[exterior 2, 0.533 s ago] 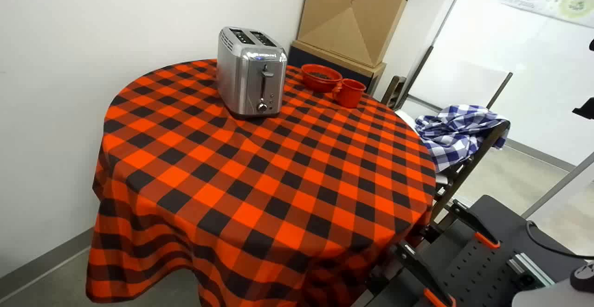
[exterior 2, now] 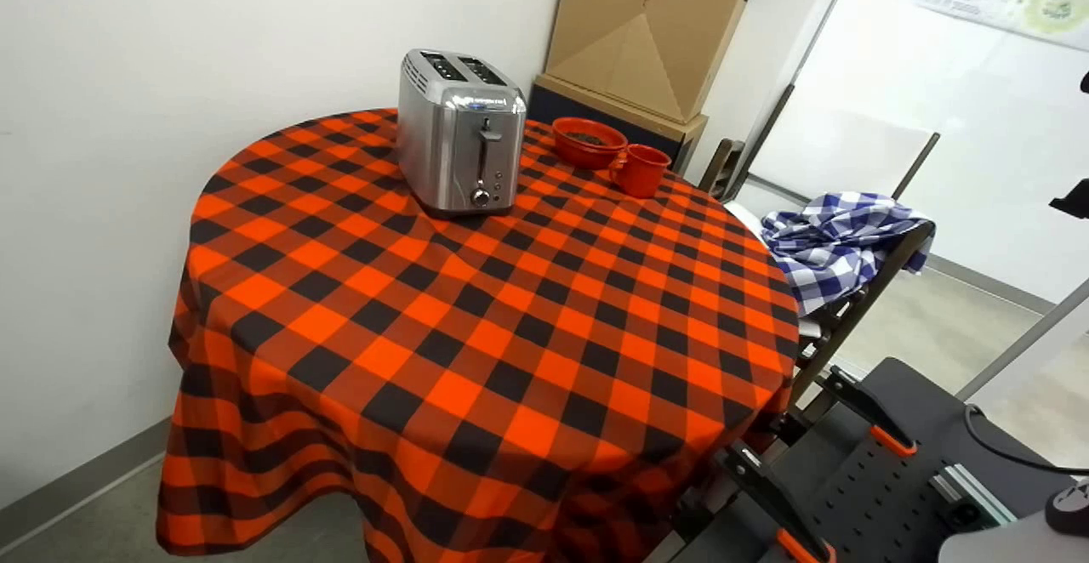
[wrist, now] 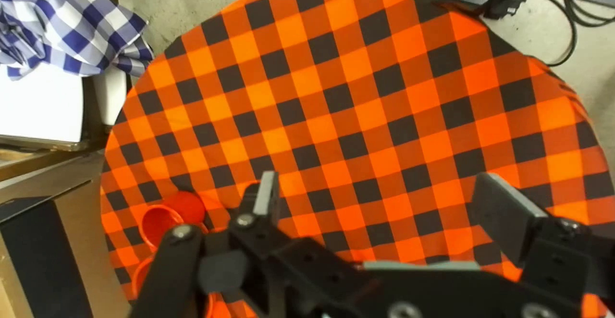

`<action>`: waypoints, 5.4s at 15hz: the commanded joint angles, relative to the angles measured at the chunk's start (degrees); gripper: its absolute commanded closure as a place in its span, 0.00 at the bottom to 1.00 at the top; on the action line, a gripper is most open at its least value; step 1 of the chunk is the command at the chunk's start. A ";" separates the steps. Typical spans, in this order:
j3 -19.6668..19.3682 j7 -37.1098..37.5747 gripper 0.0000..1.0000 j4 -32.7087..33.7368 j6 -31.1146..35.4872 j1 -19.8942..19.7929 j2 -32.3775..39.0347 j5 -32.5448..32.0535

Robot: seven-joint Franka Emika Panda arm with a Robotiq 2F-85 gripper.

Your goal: Push down the switch of the toaster

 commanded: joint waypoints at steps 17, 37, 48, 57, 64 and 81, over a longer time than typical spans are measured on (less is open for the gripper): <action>2.26 29.17 0.47 28.65 20.77 4.63 46.81 -5.63; -3.35 28.39 1.00 41.80 26.19 11.61 65.30 -10.47; -5.47 29.14 1.00 44.04 27.65 14.17 70.85 -12.00; -6.03 29.36 1.00 44.65 30.93 15.21 77.27 -10.66; -4.00 25.64 0.60 42.95 30.38 13.51 73.55 -7.47; 2.82 16.92 0.00 11.29 13.13 10.12 38.84 3.47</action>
